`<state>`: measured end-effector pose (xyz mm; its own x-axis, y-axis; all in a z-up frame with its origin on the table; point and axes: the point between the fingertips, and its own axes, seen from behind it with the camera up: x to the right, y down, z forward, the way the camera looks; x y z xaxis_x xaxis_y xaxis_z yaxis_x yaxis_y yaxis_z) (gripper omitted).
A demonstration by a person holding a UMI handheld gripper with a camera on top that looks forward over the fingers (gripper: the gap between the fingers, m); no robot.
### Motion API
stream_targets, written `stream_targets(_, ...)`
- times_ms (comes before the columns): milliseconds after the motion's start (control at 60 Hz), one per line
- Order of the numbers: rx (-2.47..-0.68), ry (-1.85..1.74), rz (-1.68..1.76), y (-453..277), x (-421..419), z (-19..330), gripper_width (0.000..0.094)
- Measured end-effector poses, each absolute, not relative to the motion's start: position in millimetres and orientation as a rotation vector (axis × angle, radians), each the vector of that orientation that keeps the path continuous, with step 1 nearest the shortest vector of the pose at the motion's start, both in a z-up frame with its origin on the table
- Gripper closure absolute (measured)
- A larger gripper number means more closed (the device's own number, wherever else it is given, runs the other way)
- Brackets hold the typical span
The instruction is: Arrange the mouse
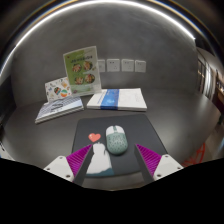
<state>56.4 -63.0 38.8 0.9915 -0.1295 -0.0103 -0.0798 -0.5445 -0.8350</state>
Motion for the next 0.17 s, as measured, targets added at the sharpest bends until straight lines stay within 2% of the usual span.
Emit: stream_targets(167, -2.144, 0.227, -0.08, -131, 69, 46, 0.0082)
